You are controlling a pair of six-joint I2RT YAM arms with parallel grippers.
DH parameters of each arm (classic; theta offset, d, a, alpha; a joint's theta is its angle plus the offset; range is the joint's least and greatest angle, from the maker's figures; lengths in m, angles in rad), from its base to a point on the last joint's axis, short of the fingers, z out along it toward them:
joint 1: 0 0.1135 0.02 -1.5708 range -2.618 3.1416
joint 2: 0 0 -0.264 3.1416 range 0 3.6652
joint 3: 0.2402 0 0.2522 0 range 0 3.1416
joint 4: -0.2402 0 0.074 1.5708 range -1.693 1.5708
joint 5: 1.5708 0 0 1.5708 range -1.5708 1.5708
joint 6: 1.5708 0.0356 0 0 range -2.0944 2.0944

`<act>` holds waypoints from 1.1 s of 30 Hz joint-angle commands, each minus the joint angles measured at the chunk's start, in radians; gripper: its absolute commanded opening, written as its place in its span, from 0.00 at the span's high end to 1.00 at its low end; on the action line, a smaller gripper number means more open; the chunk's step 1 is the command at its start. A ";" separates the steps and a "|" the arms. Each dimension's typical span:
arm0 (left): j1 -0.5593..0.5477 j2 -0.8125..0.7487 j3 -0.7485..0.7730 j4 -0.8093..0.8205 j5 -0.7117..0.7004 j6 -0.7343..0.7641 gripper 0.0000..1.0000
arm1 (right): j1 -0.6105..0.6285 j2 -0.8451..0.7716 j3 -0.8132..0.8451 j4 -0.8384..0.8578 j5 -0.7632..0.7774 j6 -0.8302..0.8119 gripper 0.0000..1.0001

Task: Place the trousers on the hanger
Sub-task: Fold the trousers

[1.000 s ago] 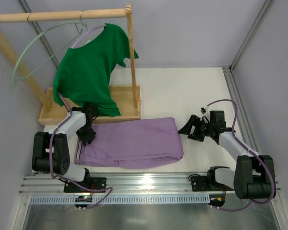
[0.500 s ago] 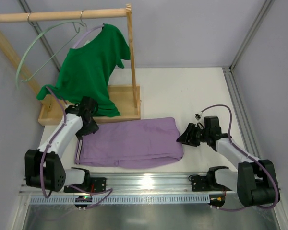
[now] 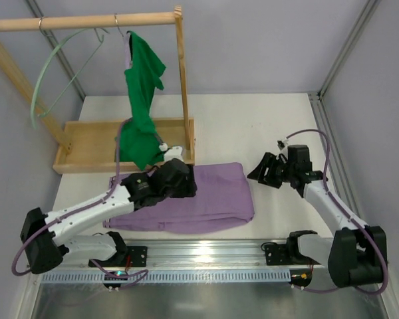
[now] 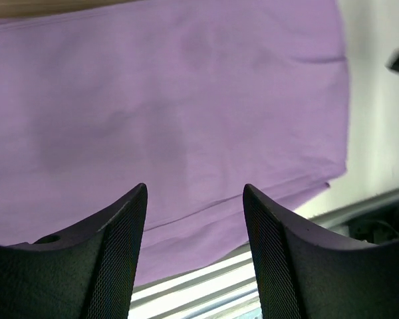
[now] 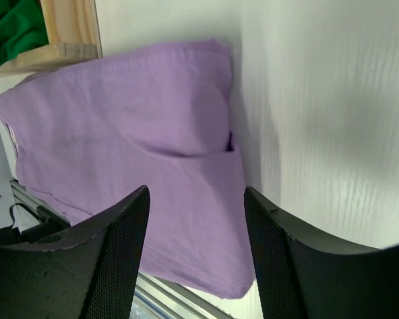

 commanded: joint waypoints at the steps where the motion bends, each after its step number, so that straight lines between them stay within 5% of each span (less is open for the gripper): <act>1: -0.140 0.099 -0.008 0.328 -0.051 0.021 0.40 | -0.005 0.156 0.101 0.102 -0.076 -0.035 0.38; 5: -0.314 0.337 0.087 0.442 -0.082 0.113 0.40 | -0.006 0.307 0.156 0.181 -0.104 -0.061 0.38; 13: -0.414 0.588 0.204 0.588 -0.065 0.110 0.40 | 0.038 0.493 0.210 0.271 -0.165 -0.061 0.38; 23: -0.429 0.708 0.172 0.624 -0.046 0.047 0.50 | 0.052 0.565 0.219 0.393 -0.178 -0.019 0.69; 28: -0.467 0.725 0.106 0.692 -0.039 0.009 0.61 | 0.052 0.615 0.251 0.388 -0.176 -0.026 0.92; 33: -0.501 0.783 0.103 0.701 -0.028 -0.037 0.69 | 0.046 0.629 0.262 0.389 -0.170 -0.018 0.96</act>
